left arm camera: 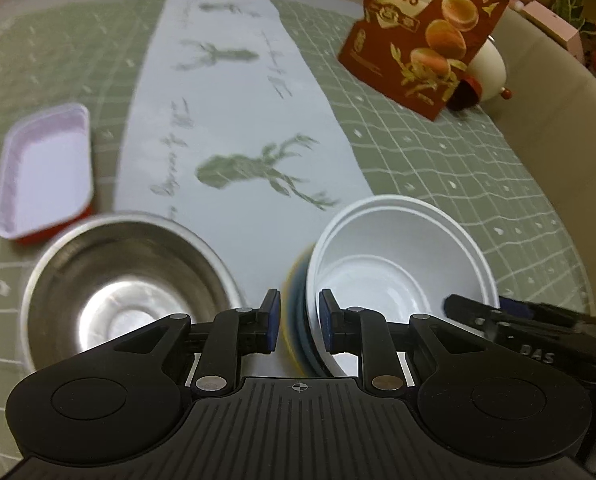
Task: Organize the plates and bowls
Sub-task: 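Grip the stacked bowls' rim with both tools and lift the stack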
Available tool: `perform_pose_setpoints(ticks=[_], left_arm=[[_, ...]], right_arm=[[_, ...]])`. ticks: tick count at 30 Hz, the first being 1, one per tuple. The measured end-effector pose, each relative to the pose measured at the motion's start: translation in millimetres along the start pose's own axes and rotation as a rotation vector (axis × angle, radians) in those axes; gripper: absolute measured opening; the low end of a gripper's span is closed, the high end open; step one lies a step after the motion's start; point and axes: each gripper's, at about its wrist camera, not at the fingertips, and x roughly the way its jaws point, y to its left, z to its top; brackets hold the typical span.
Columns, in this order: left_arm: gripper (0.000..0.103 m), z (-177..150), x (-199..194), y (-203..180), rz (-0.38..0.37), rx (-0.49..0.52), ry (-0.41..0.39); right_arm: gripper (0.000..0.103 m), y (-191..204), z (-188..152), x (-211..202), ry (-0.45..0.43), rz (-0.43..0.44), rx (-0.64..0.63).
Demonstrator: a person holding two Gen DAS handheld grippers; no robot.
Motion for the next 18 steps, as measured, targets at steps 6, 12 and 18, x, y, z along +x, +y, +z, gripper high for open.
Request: perform_pose_setpoints(ticks=[6, 12, 18], left_arm=[[0.033, 5.2, 9.8, -2.6, 0.012, 0.048, 0.032], [0.044, 11.0, 21.9, -8.3, 0.063, 0.123, 0.045], [0.041, 10.8, 42.9, -0.2, 0.028, 0.093, 0.111]], right_arm=[[0.058, -13.6, -6.3, 13.4, 0.029, 0.018, 0.038], [0.063, -22.2, -7.8, 20.1, 0.025, 0.038, 0.076], [0.063, -23.5, -13.8, 34.1, 0.101, 0.136, 0.133]])
